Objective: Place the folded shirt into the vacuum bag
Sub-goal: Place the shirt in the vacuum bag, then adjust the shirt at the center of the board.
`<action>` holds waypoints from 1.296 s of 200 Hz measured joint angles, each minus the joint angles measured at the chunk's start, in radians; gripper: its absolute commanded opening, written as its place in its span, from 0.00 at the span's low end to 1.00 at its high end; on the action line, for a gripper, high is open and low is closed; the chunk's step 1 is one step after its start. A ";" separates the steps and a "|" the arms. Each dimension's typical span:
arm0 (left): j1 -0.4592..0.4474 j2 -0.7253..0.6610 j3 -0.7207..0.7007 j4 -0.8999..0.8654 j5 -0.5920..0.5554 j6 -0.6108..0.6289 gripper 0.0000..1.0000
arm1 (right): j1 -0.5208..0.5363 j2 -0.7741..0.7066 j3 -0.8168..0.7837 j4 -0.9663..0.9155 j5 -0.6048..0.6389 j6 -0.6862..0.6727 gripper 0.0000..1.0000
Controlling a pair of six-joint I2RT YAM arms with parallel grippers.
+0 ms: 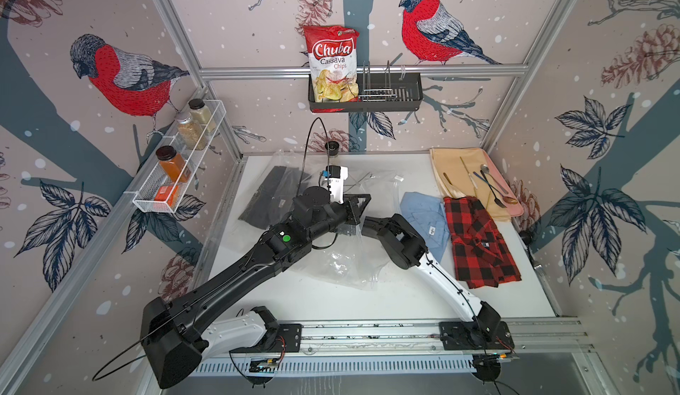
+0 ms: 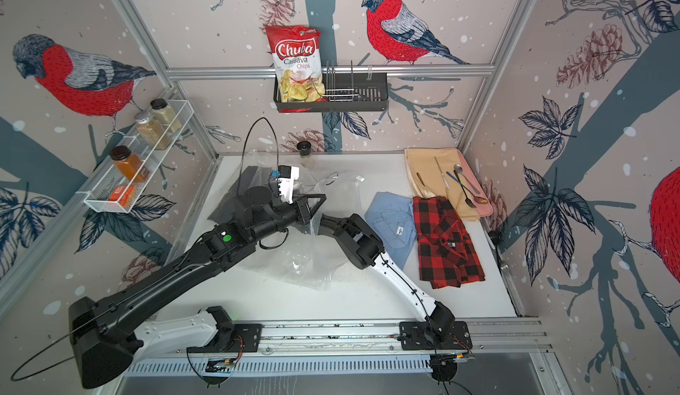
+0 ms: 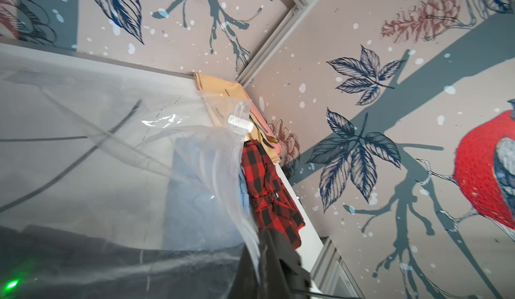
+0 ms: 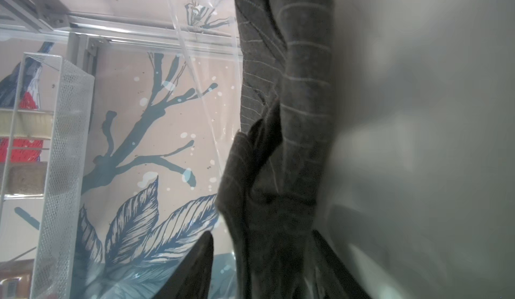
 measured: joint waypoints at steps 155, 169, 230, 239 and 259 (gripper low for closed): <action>0.125 0.192 -0.079 0.008 -0.209 0.137 0.00 | -0.111 -0.747 -1.068 0.050 -0.275 -0.289 0.75; 0.132 0.207 -0.077 0.009 -0.221 0.144 0.00 | -0.126 -0.795 -1.121 0.048 -0.288 -0.315 0.76; 0.169 0.295 -0.053 0.008 -0.233 0.185 0.00 | -0.154 -1.019 -1.309 0.011 -0.317 -0.401 0.79; 0.172 0.308 -0.044 0.008 -0.233 0.186 0.00 | -0.160 -1.055 -1.326 -0.008 -0.313 -0.418 0.79; 0.179 0.326 -0.035 0.008 -0.240 0.193 0.00 | -0.180 -1.139 -1.362 -0.055 -0.291 -0.447 0.80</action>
